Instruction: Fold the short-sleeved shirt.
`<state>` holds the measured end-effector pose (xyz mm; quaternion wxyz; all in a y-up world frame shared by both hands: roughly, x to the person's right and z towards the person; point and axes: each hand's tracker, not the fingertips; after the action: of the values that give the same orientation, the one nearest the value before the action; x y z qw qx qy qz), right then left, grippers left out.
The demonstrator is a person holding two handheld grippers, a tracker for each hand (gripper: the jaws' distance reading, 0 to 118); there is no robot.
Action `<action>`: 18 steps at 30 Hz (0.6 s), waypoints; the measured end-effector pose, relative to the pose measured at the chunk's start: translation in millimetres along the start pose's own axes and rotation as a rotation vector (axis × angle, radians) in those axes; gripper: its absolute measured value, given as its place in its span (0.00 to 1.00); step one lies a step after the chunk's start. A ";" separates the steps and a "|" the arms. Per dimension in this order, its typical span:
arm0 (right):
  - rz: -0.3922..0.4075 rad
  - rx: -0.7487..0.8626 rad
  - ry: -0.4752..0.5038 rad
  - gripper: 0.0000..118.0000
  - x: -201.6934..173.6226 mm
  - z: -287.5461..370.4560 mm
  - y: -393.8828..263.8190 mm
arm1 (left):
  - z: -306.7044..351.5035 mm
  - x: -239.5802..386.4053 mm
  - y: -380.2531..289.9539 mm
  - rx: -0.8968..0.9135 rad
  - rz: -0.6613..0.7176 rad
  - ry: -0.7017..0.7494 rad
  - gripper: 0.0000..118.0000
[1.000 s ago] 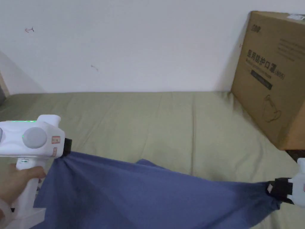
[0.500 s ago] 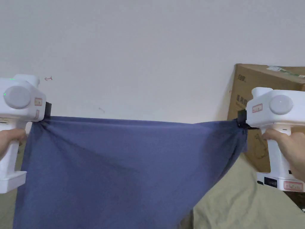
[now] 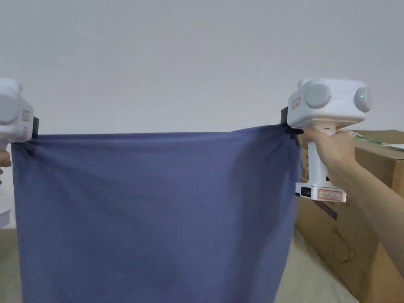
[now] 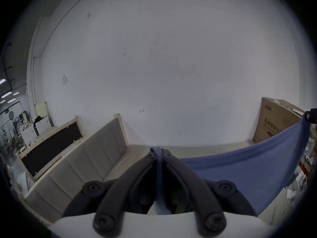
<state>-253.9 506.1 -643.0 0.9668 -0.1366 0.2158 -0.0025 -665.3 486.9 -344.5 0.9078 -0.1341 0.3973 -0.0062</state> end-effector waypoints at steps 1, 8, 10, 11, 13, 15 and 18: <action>0.011 0.027 0.013 0.00 -2.2 -0.4 9.6 | -1.8 0.3 9.5 0.041 0.033 0.022 0.01; 0.052 0.128 -0.008 0.00 -11.0 -5.0 62.6 | -16.2 8.9 43.2 0.168 0.049 0.054 0.01; 0.070 0.142 -0.011 0.00 -12.6 -8.3 61.8 | -20.8 11.6 42.0 0.190 0.078 0.050 0.01; 0.084 0.131 -0.020 0.00 -12.9 -10.9 60.3 | -22.7 13.6 38.0 0.196 0.083 0.059 0.01; 0.094 0.117 0.001 0.00 -10.3 -18.4 49.5 | -39.0 17.8 22.5 0.196 0.085 0.084 0.01; 0.089 0.090 0.014 0.00 -8.4 -29.7 29.9 | -62.2 21.5 0.1 0.169 0.089 0.091 0.01; 0.100 -0.005 0.007 0.00 -3.4 -62.9 -9.6 | -91.6 35.8 -48.8 0.061 0.062 0.063 0.01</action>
<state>-282.8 480.6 -693.8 0.9646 -0.1282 0.2257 0.0461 -702.4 413.8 -417.6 0.8982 -0.0940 0.4293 0.0056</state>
